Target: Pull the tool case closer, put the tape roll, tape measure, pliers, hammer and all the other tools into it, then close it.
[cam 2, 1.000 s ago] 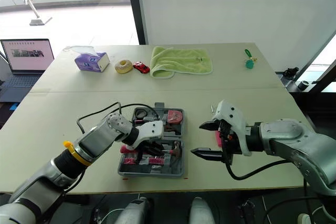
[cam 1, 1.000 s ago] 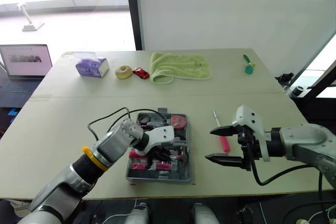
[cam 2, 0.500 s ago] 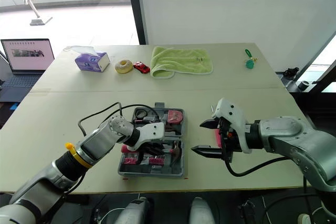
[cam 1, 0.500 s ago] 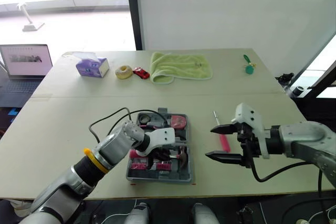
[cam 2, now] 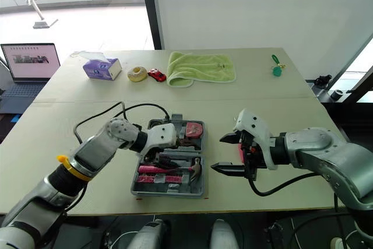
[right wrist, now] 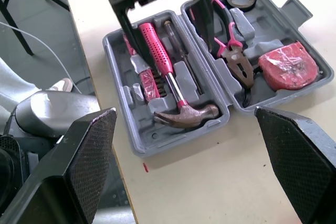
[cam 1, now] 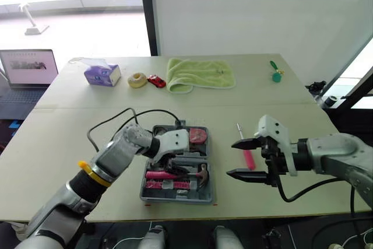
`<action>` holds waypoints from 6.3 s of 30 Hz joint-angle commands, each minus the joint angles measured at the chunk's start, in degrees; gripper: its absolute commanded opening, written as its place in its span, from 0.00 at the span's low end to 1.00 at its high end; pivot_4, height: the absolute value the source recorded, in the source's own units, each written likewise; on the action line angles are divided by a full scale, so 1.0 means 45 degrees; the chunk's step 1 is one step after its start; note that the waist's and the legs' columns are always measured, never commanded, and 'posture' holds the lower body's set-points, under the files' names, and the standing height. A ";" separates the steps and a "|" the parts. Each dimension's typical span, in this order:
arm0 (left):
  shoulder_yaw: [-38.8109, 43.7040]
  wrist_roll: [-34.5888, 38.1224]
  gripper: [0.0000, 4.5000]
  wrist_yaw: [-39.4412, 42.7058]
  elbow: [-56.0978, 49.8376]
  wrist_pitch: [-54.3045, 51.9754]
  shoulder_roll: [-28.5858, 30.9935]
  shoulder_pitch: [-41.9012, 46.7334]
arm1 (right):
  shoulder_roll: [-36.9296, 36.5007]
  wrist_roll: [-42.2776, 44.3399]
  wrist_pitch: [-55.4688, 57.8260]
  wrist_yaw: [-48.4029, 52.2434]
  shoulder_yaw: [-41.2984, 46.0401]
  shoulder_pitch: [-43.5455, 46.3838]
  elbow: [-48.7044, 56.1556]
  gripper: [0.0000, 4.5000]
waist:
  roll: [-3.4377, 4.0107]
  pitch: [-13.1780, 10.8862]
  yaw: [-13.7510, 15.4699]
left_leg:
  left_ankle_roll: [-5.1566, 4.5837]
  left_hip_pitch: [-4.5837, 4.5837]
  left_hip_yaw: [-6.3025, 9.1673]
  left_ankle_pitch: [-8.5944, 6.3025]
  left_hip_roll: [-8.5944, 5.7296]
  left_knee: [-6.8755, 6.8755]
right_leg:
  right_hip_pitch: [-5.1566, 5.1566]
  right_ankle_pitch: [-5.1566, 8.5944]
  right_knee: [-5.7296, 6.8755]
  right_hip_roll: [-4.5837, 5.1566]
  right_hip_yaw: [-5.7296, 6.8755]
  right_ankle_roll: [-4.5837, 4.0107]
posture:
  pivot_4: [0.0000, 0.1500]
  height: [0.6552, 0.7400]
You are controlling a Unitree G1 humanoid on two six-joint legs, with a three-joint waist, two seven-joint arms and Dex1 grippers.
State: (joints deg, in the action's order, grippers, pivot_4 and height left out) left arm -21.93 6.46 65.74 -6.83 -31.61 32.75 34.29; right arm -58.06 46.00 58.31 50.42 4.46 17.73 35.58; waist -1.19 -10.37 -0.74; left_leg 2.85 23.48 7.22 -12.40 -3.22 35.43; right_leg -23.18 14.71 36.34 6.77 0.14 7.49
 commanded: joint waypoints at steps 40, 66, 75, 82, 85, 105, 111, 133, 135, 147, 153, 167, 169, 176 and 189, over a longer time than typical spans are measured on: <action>0.0671 -0.0322 0.01 -0.0338 0.2590 0.3227 -0.0290 -0.3229 | 0.0242 0.0050 -0.0341 0.0402 0.0448 -0.0834 -0.0711 1.00 | 0.0188 0.0148 0.0268 | -0.0084 -0.0043 -0.0006 -0.0052 -0.0006 0.0104 | 0.0109 -0.0002 -0.0021 0.0005 0.0001 0.0011 | 1.00 1.00; 1.0904 0.3430 0.99 -0.3631 0.6808 0.5056 0.1801 -0.6780 | 0.4360 -0.2659 -1.0267 0.0927 0.6520 -0.6282 -0.8066 1.00 | 0.0132 0.0133 0.0275 | -0.0108 -0.0046 -0.0036 -0.0078 0.0011 0.0105 | 0.0099 0.0024 -0.0032 0.0013 -0.0026 -0.0036 | 1.00 1.00; 0.7963 0.4895 0.99 -0.0497 0.2077 0.1681 0.2812 -0.5287 | 0.2404 -0.3882 -0.4897 -0.2134 0.2713 -0.1349 -0.6336 1.00 | 0.0149 0.0126 0.0093 | -0.0091 -0.0025 -0.0047 -0.0083 0.0007 0.0095 | 0.0054 -0.0006 -0.0022 0.0012 -0.0036 0.0000 | 1.00 1.00; 0.5970 0.4272 0.99 -0.0035 -0.0727 0.1029 0.3666 -0.4179 | 0.2572 -0.4843 -0.1280 -0.3574 0.0004 0.1485 -0.5738 1.00 | 0.0150 0.0105 -0.0035 | -0.0092 -0.0014 -0.0063 -0.0083 0.0009 0.0090 | 0.0033 -0.0005 -0.0020 0.0009 -0.0039 -0.0002 | 1.00 1.00; 0.5580 0.4217 0.99 -0.0091 -0.1290 0.0656 0.3976 -0.4020 | 0.3236 -0.5447 0.1479 -0.5097 -0.0770 0.2425 -0.6010 1.00 | 0.0155 0.0106 -0.0041 | -0.0092 -0.0015 -0.0070 -0.0083 0.0008 0.0068 | 0.0020 -0.0005 -0.0020 0.0008 -0.0052 -0.0001 | 1.00 1.00; 0.5375 0.4230 1.00 -0.0793 -0.2300 0.0366 0.3911 -0.4657 | 0.7267 -0.6621 0.2492 -0.7879 -0.0345 0.3147 -0.9177 0.45 | 0.0168 0.0088 -0.0100 | -0.0095 -0.0020 -0.0093 -0.0080 0.0008 0.0059 | -0.0004 -0.0009 0.0009 -0.0011 -0.0072 0.0004 | 1.00 1.00; 0.5136 0.4127 1.00 -0.1060 -0.2345 0.0414 0.3597 -0.4624 | 0.6951 -0.6734 0.2836 -0.7609 -0.0597 0.3276 -0.8954 0.08 | 0.0169 0.0088 -0.0098 | -0.0095 -0.0022 -0.0092 -0.0080 0.0008 0.0059 | -0.0003 -0.0009 0.0011 -0.0013 -0.0073 0.0004 | 1.00 1.00; 0.4771 0.4085 1.00 -0.1504 -0.1869 0.0784 0.2408 -0.4367 | 0.4249 -0.5612 0.5105 -0.5180 -0.1368 0.2348 -0.3463 0.08 | 0.0159 0.0031 -0.0324 | -0.0101 -0.0011 -0.0114 -0.0085 0.0023 0.0117 | 0.0023 -0.0018 -0.0021 -0.0023 -0.0088 0.0025 | 1.00 1.00; 0.4874 0.4026 1.00 -0.1708 -0.2139 0.0758 0.2392 -0.4660 | 0.5309 -0.5658 0.5450 -0.5673 -0.0943 0.1729 -0.3283 0.08 | 0.0162 0.0032 -0.0355 | -0.0106 -0.0023 -0.0100 -0.0087 0.0033 0.0096 | 0.0012 -0.0016 0.0010 -0.0037 -0.0086 0.0017 | 1.00 1.00; 0.4729 0.3986 1.00 -0.1854 -0.2520 0.0592 0.2638 -0.4920 | 1.0821 -0.6809 0.6870 -0.8972 0.2036 0.0720 -0.3221 0.08 | 0.0176 0.0029 -0.0264 | -0.0104 -0.0022 -0.0125 -0.0086 0.0006 0.0068 | -0.0039 -0.0015 0.0044 -0.0022 -0.0145 0.0017 | 1.00 1.00; 0.4589 0.3897 1.00 -0.1848 -0.2414 0.0670 0.2584 -0.4830 | 1.0503 -0.6983 0.6907 -0.9149 0.2076 0.0411 -0.3241 0.08 | 0.0178 0.0031 -0.0277 | -0.0104 -0.0024 -0.0130 -0.0086 0.0003 0.0064 | -0.0040 -0.0016 0.0044 -0.0020 -0.0148 0.0017 | 1.00 1.00; 0.4855 0.4222 1.00 -0.1242 -0.2379 0.0653 0.2811 -0.4880 | 0.4976 -0.6248 0.5008 -0.5655 0.1125 0.2299 -0.4174 0.98 | 0.0278 -0.0031 -0.0202 | -0.0104 -0.0018 -0.0138 -0.0086 -0.0009 0.0074 | -0.0031 -0.0015 0.0035 -0.0007 -0.0151 0.0017 | 1.00 1.00; 0.4881 0.4212 1.00 -0.1190 -0.2356 0.0676 0.2811 -0.4857 | 0.2500 -0.5873 0.3156 -0.3047 -0.0042 0.3128 -0.4858 0.98 | 0.0298 -0.0046 -0.0215 | -0.0106 -0.0008 -0.0178 -0.0087 -0.0018 0.0097 | -0.0030 -0.0008 0.0008 0.0006 -0.0172 0.0030 | 1.00 1.00; 0.5025 0.4466 1.00 -0.0843 -0.2144 0.0972 0.2617 -0.4538 | -0.1753 -0.9622 -1.0224 0.4697 -0.4974 0.3454 -0.6895 0.98 | 0.0255 -0.0038 -0.0474 | -0.0150 -0.0046 -0.0186 -0.0114 0.0031 0.0047 | -0.0010 0.0015 -0.0007 -0.0042 -0.0161 0.0063 | 1.00 1.00; 0.5902 0.4320 1.00 -0.1927 -0.3357 0.0876 0.2847 -0.5836 | 0.2248 -1.5391 -2.3015 0.5302 -0.9286 0.6991 -1.3548 0.98 | 0.0234 -0.0064 -0.0346 | -0.0135 -0.0028 -0.0215 -0.0109 0.0008 0.0109 | -0.0024 -0.0003 -0.0002 -0.0018 -0.0221 0.0076 | 1.00 1.00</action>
State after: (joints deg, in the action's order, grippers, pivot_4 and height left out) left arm 2.27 25.59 57.88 -19.64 -28.19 44.81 7.66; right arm -48.35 -20.15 -41.23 75.44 -36.68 47.15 -23.58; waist -0.13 -10.66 -2.30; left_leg 2.25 23.35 6.25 -12.89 -3.19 35.93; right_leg -23.28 14.70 36.34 6.69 -0.86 7.83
